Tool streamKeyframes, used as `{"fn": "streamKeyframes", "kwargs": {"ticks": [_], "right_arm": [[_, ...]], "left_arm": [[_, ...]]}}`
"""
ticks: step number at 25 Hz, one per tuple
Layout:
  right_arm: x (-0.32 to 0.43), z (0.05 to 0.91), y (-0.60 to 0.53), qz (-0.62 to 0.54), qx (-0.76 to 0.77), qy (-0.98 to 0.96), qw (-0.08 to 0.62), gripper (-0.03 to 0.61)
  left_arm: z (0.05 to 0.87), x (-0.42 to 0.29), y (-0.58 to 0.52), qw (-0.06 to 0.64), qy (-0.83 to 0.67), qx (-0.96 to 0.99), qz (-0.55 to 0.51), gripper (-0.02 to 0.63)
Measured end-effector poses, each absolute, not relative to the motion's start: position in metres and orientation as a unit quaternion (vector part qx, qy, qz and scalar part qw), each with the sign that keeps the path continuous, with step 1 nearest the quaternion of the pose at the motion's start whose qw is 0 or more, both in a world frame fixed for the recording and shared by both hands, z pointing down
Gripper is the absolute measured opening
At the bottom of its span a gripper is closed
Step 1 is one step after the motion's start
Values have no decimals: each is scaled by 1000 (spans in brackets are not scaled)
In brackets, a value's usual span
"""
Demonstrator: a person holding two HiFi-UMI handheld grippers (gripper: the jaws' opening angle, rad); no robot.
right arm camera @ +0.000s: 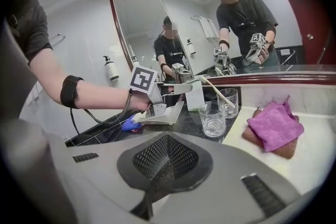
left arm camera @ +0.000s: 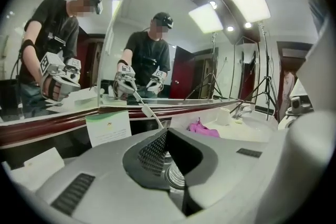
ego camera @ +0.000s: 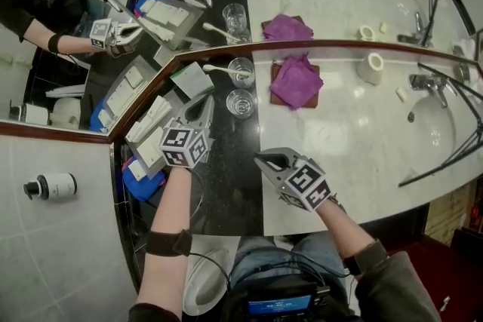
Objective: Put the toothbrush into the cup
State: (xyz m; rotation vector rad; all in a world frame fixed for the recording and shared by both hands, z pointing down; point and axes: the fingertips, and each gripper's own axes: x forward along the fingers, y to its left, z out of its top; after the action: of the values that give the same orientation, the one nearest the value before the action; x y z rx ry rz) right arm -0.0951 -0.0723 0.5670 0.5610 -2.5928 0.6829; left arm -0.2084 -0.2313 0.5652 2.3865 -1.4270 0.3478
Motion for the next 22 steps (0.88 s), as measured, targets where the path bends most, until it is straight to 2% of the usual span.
{"fn": "streamKeyframes", "kwargs": {"ticks": [11, 22], "right_arm": [[-11, 545, -64, 218, 281, -911, 210, 17], [79, 537, -58, 222, 369, -877, 215, 17]], "left_arm": [[503, -195, -123, 197, -547, 804, 124, 3], [485, -161, -53, 216, -552, 798, 106, 3]]}}
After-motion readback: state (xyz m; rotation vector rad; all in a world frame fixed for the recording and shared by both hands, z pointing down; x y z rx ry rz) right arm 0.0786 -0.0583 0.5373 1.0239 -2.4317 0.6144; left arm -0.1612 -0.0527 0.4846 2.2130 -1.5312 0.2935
